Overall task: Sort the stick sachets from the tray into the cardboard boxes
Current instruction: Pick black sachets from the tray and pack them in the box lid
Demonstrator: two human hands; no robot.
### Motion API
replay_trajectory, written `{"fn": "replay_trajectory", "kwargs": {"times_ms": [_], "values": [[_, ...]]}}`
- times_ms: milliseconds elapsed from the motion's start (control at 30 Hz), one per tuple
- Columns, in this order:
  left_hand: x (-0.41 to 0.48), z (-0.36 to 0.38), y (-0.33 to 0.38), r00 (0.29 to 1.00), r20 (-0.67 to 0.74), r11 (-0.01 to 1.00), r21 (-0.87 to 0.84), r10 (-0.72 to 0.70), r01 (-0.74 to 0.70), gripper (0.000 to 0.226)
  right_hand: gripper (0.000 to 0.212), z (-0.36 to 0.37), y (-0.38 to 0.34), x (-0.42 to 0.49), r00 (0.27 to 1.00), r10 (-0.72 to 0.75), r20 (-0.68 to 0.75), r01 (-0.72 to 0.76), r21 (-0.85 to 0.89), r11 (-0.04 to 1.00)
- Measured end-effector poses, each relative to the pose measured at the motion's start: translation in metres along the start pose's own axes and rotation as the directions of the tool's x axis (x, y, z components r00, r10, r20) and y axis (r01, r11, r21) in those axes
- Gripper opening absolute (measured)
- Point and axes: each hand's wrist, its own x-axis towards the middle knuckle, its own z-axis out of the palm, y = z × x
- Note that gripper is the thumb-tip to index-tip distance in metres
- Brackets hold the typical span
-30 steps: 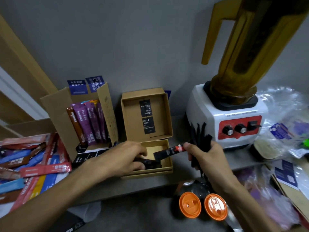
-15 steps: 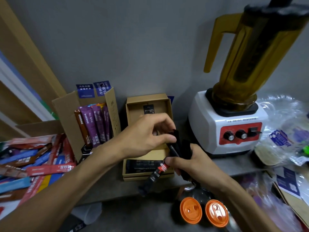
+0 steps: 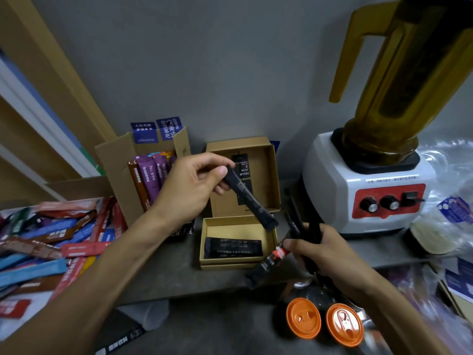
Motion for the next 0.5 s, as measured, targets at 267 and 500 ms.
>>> {"fn": "replay_trajectory", "kwargs": {"times_ms": [267,500], "values": [[-0.011,0.014,-0.036,0.967,-0.142,0.969,0.102,-0.209,0.225,0.014,0.009,-0.019,0.005,0.000,0.992,-0.011,-0.123,0.017,0.049,0.999],[-0.017,0.019,-0.052,0.964,-0.109,0.902,0.341,-0.242,0.265,0.010,0.011,-0.027,0.009,-0.004,0.991,-0.013,-0.130,0.012,-0.011,1.000]]}}
